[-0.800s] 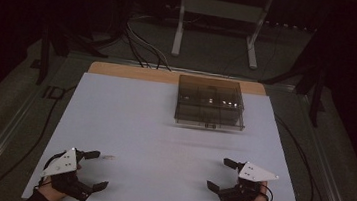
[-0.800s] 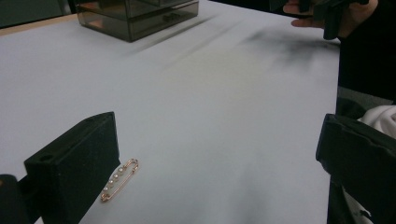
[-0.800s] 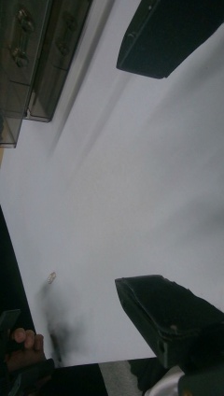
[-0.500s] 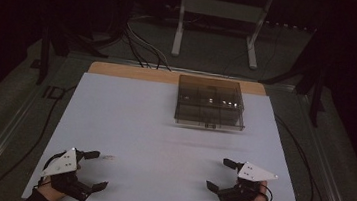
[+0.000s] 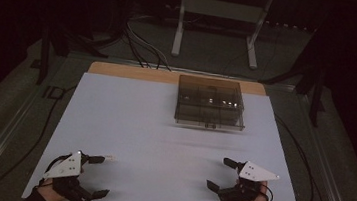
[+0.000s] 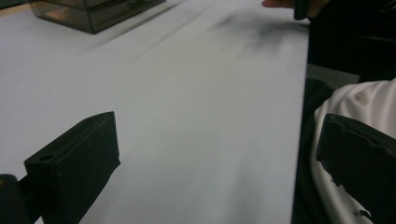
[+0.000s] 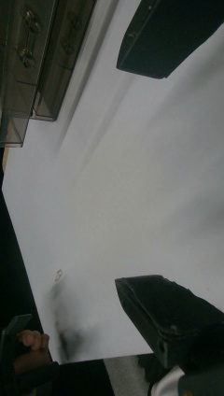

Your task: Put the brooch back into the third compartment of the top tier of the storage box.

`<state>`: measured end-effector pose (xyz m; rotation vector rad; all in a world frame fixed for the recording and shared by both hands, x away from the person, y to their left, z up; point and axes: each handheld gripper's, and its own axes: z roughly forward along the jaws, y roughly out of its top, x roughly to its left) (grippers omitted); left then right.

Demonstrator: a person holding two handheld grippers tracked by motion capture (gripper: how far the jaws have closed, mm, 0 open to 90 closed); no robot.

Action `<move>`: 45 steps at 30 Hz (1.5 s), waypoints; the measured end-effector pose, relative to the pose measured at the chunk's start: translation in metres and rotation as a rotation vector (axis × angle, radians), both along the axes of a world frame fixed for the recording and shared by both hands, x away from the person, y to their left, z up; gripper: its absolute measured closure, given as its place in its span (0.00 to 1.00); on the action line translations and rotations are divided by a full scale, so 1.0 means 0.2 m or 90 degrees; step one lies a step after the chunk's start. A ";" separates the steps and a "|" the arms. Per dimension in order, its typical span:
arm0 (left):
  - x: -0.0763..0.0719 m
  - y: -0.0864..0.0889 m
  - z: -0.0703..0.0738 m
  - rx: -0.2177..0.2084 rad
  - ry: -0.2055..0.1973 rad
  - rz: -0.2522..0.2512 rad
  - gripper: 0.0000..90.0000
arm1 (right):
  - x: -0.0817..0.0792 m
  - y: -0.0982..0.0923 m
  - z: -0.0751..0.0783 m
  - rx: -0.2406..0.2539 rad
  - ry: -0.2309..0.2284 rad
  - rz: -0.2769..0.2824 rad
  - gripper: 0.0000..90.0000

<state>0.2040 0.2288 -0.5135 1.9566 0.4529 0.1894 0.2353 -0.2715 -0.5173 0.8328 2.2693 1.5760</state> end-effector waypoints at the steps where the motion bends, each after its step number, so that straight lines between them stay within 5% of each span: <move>1: 0.00 -0.01 0.01 0.002 0.000 -0.005 0.01 | 0.00 0.00 0.00 0.000 -0.001 -0.002 0.00; 16: 0.02 -0.03 0.11 -0.031 -0.014 0.001 0.01 | -0.01 0.01 0.01 0.008 -0.002 0.004 0.00; 28: 0.11 0.01 0.17 -0.057 -0.014 0.063 0.01 | -0.01 0.01 0.01 0.014 0.002 0.004 0.00; 34: 0.15 0.02 0.17 -0.055 -0.027 0.097 0.01 | -0.01 0.01 0.00 0.015 0.005 0.004 0.00; 45: 0.23 0.05 0.15 -0.061 -0.013 0.151 0.01 | -0.01 0.02 0.00 0.014 0.008 0.006 0.00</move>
